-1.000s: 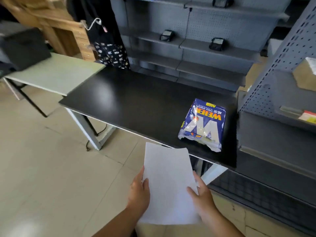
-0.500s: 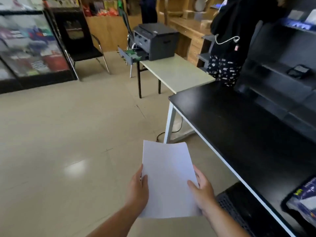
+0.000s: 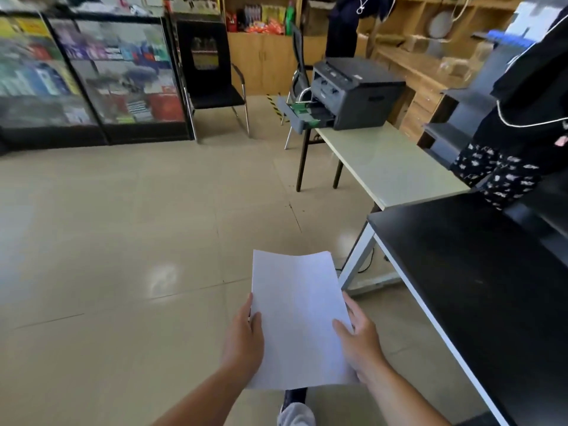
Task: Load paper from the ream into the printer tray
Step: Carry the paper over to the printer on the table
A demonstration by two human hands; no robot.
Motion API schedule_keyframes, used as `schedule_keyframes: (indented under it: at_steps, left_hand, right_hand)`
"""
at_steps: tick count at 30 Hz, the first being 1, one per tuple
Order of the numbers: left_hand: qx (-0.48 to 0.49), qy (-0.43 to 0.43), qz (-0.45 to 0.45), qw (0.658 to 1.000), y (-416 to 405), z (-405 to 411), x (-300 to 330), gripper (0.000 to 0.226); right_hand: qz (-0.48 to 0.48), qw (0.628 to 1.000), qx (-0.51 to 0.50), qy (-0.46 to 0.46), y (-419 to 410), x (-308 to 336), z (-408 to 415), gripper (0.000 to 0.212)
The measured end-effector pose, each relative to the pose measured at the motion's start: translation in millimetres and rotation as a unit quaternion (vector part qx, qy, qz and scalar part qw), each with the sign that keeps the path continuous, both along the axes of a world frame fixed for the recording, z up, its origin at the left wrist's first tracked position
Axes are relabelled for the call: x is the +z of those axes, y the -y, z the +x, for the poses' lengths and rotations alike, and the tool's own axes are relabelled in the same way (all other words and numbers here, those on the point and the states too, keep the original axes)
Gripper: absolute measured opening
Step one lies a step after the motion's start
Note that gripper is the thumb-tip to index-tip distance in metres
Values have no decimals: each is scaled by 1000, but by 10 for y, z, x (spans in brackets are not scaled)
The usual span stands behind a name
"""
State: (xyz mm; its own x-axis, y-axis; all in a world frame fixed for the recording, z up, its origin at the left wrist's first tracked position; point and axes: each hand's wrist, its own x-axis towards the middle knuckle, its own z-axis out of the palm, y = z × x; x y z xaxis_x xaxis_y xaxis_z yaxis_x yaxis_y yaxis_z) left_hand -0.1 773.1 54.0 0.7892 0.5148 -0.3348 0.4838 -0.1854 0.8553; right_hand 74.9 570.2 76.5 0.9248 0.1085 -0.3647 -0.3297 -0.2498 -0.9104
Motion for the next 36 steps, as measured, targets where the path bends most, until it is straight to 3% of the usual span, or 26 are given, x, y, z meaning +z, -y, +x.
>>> schedule_keyframes:
  at_steps: [15,25,36]
  left_hand:
    - [87,4,34,996,-821,2292,151,47]
    - [121,-15,34,992,-1511,3451,78,49]
    - [155,19,-25,987,-2677,4984,-84,48]
  right_hand:
    - [28,994,102,-17,-963,47,2701,58]
    - [30,989,141,-12,-1724,153,3965,58]
    - [10,989,150,-2,-2958,98,5547,58]
